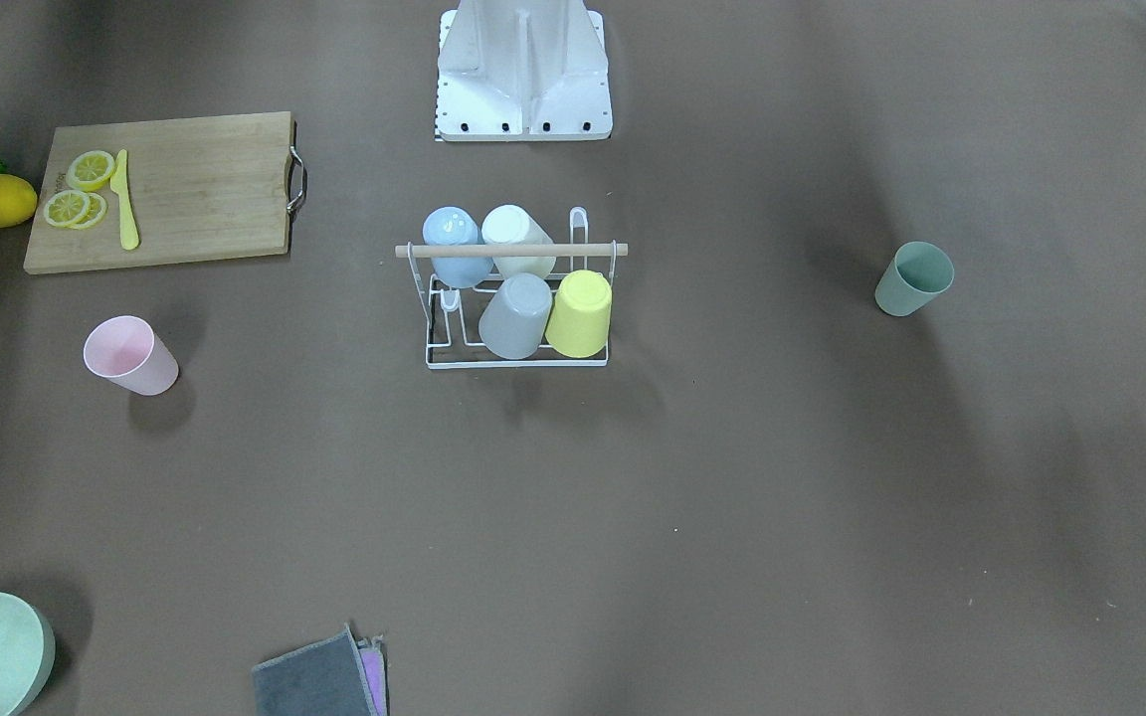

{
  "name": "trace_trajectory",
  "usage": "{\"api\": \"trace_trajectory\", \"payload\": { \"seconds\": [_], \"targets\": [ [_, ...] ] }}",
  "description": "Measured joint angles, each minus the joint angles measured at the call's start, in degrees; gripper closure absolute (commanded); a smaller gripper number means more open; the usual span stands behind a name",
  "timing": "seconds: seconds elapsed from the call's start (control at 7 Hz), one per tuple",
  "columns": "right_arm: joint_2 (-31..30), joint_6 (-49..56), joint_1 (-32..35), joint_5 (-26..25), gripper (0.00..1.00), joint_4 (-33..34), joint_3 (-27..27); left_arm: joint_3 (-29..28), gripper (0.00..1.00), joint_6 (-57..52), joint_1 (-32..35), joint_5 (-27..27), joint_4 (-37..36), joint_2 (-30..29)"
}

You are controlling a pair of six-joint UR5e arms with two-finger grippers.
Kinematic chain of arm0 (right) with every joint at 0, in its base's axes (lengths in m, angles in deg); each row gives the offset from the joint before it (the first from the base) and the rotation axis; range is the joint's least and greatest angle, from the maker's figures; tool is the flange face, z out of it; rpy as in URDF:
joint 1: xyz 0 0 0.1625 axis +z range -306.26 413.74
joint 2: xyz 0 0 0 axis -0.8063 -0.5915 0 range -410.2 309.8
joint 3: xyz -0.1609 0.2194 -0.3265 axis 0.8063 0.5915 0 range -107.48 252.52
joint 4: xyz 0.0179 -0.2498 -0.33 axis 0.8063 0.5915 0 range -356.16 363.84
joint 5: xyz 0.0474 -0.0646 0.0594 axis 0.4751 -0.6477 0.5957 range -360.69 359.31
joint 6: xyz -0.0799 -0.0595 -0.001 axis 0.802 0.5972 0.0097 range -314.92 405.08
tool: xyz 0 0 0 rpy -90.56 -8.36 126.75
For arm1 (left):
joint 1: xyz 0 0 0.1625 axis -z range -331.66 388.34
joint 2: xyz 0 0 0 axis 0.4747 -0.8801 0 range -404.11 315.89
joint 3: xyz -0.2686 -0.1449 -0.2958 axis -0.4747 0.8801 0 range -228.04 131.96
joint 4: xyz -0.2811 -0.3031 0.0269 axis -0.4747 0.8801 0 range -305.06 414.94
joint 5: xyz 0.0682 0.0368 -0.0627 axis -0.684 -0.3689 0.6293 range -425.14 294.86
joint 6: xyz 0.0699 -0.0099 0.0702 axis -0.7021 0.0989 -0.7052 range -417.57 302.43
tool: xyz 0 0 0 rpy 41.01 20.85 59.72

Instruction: Place cup on cup holder

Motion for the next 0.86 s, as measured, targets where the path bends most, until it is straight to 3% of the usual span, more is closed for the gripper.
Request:
{"api": "trace_trajectory", "payload": {
  "seconds": [0.57,0.86],
  "targets": [
    [1.0,-0.3,-1.9,0.6,0.00,0.7,0.3,0.0,0.03,0.2,0.0,0.0,2.8,0.0],
    [6.6,-0.4,-5.7,0.8,0.00,6.5,2.8,0.1,0.02,0.3,0.0,0.0,5.5,0.1]
  ]
}}
